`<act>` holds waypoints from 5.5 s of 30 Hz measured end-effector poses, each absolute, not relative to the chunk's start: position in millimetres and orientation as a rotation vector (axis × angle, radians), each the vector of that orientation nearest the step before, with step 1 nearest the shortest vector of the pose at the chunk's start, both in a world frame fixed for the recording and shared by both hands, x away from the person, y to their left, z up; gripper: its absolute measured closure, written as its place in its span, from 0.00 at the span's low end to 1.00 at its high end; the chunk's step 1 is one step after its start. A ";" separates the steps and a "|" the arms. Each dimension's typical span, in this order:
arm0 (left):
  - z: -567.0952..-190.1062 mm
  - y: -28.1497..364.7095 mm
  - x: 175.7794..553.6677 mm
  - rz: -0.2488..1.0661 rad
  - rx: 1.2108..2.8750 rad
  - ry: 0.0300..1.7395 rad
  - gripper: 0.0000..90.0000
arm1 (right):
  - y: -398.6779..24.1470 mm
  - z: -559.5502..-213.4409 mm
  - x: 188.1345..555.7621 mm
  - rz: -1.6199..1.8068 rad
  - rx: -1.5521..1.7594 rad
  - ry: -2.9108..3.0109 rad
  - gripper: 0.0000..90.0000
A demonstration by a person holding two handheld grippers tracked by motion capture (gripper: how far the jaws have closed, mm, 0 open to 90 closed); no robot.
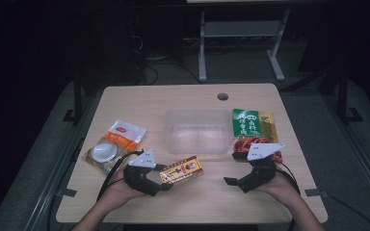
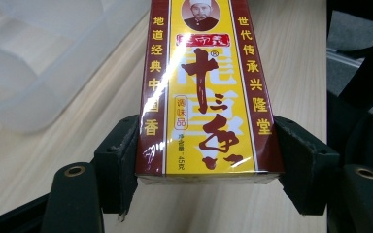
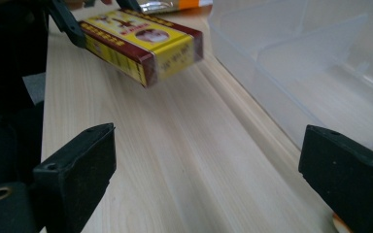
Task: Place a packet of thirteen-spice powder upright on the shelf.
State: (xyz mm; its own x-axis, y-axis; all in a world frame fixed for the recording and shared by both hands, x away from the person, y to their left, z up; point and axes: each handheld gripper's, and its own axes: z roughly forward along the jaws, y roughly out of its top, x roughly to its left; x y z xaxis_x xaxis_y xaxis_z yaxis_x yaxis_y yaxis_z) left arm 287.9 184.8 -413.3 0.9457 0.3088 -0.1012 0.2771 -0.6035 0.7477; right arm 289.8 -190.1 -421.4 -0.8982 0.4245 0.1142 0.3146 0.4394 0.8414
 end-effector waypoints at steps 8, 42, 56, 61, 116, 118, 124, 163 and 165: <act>-408.6 169.0 298.6 0.024 2.243 0.350 0.35 | -180.4 -415.4 298.9 1.495 0.610 2.589 0.07; -406.7 162.4 307.7 -0.069 2.208 0.080 0.35 | -137.6 -413.4 313.0 1.585 0.198 2.776 0.31; -412.4 165.1 309.3 -0.109 2.223 0.058 0.35 | -133.1 -412.3 306.0 1.546 0.149 2.780 0.35; -415.8 164.5 310.0 -0.098 2.239 0.072 0.34 | -131.9 -412.2 304.8 1.526 0.156 2.786 0.36; -429.6 227.9 276.1 0.103 2.175 0.440 0.20 | -131.3 -332.0 374.6 1.308 0.346 2.665 0.36; -429.9 227.3 275.8 0.101 2.181 0.434 0.20 | -129.6 -330.9 377.3 1.299 0.346 2.669 0.36; -428.5 225.9 274.2 0.098 2.168 0.422 0.20 | -118.9 -328.3 391.6 1.281 0.362 2.684 0.36; -431.5 223.5 274.4 0.057 2.170 0.423 0.20 | -72.0 -340.6 446.6 1.126 0.323 2.705 0.35; -431.5 223.5 274.3 0.057 2.169 0.422 0.20 | -68.5 -341.7 447.5 1.146 0.328 2.703 0.35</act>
